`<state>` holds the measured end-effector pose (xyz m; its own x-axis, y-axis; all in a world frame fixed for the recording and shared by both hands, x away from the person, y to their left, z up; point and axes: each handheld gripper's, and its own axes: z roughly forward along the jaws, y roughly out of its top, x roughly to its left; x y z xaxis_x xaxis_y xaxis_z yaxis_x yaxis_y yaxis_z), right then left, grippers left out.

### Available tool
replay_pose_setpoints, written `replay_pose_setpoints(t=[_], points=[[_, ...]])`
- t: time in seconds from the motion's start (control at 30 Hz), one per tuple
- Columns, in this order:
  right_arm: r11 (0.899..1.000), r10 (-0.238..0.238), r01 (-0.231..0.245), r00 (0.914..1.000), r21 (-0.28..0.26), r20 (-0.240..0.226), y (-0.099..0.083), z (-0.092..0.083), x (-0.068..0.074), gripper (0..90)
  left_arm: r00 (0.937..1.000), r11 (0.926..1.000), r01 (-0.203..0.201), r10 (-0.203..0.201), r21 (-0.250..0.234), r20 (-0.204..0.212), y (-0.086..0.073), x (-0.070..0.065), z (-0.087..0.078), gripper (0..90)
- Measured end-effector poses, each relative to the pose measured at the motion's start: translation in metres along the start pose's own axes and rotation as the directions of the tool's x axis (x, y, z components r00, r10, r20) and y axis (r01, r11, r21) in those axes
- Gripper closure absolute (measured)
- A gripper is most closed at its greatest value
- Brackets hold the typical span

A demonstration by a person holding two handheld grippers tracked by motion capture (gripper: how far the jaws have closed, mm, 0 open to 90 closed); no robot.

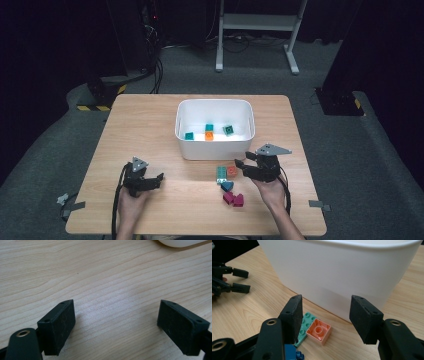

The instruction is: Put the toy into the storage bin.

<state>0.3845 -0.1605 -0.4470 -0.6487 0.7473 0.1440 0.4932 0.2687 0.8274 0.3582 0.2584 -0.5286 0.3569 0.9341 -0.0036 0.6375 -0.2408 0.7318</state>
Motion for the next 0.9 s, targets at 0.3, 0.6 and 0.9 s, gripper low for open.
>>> replay_pose_setpoints(t=[0.3,0.6,0.9], points=[[0.999,-0.009,0.009,0.9998,0.042,0.017,-0.013,0.013,-0.001,42.9,1.0000,1.0000,0.000,0.000,0.000,0.000,0.000,0.000,0.000,14.9],[0.996,0.000,0.000,1.0000,0.087,-0.001,-0.021,0.029,0.000,41.8,1.0000,1.0000,0.000,0.000,0.000,0.000,0.000,0.000,0.000,14.9],[0.990,0.002,-0.002,1.0000,0.142,-0.001,-0.026,0.048,0.001,40.4,1.0000,1.0000,0.000,0.000,0.000,0.000,0.000,0.000,0.000,14.9]])
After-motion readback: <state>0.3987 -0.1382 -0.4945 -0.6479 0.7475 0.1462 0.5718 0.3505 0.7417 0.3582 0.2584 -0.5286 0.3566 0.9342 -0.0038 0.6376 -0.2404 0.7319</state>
